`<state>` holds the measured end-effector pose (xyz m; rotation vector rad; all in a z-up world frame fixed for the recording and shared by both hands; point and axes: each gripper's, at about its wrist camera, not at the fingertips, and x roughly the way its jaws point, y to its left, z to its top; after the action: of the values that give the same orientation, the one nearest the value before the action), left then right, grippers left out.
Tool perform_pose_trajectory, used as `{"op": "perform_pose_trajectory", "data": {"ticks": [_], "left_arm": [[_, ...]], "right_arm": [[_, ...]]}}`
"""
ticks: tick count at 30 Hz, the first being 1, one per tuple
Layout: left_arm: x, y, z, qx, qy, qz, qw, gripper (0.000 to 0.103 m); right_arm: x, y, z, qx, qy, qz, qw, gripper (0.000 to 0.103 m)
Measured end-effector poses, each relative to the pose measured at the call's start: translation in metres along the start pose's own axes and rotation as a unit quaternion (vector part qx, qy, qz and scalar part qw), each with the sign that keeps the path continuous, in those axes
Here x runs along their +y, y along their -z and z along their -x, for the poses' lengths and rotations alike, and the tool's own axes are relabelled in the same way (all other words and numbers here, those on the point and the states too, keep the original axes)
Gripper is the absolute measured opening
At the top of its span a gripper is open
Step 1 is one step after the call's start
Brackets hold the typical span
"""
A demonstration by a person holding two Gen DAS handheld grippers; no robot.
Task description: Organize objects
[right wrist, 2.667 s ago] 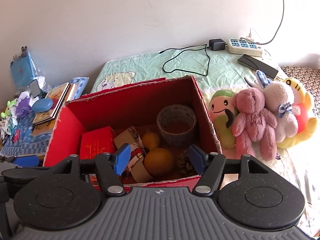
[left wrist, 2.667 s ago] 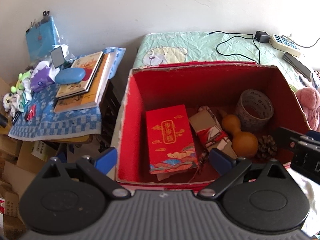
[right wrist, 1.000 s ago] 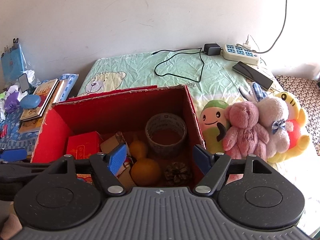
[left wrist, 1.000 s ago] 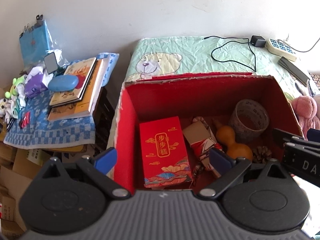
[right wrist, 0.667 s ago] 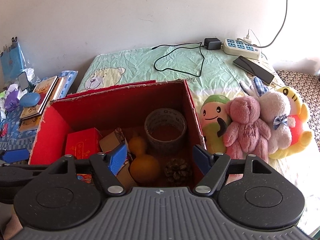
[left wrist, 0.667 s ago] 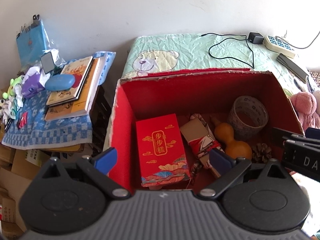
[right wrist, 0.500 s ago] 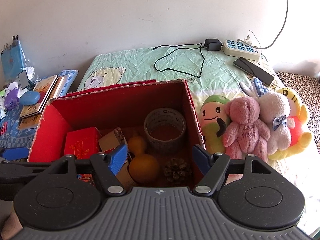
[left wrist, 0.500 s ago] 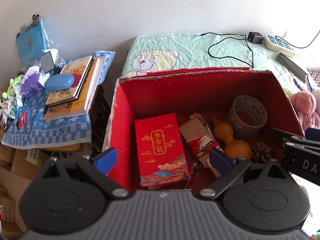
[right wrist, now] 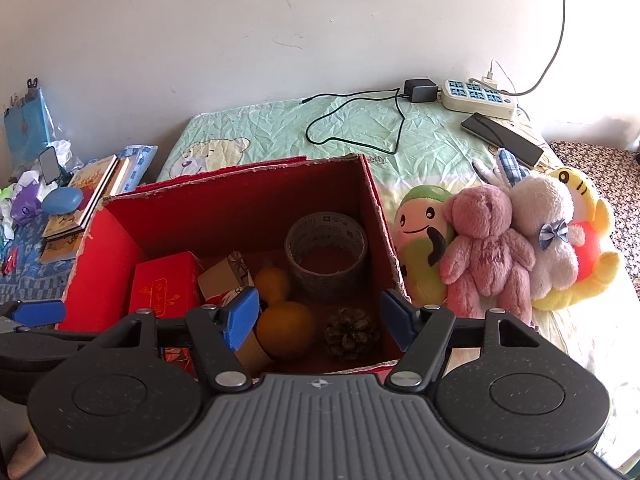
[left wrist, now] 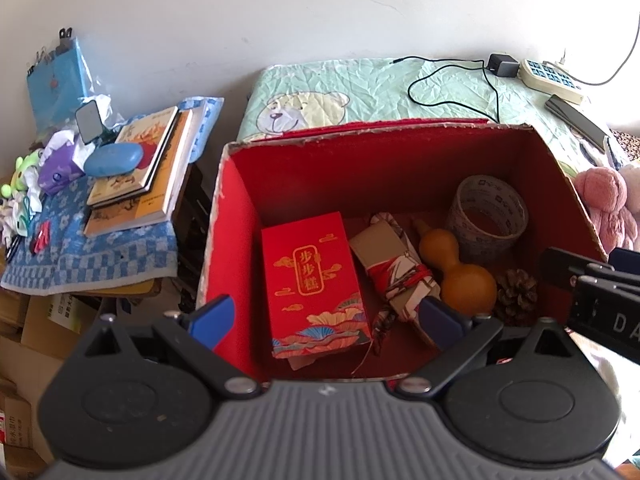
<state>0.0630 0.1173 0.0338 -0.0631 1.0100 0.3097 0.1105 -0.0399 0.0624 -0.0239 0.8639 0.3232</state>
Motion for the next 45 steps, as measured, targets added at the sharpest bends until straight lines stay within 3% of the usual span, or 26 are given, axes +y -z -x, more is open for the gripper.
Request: {"op": "perform_pose_trajectory", "data": {"ticks": [17, 38, 45], "left_arm": [[-0.008, 0.004, 0.014, 0.000, -0.026, 0.028, 0.9993, 0.099], [-0.021, 0.018, 0.028, 0.034, -0.043, 0.040, 0.9977, 0.099], [-0.027, 0.032, 0.023, 0.081, -0.029, 0.053, 0.9949, 0.099]], "right_arm": [[-0.008, -0.002, 0.004, -0.003, -0.037, 0.025, 0.999, 0.064], [-0.018, 0.008, 0.021, 0.006, -0.081, 0.026, 0.996, 0.062], [-0.024, 0.022, 0.024, 0.047, -0.085, 0.030, 0.995, 0.062]]}}
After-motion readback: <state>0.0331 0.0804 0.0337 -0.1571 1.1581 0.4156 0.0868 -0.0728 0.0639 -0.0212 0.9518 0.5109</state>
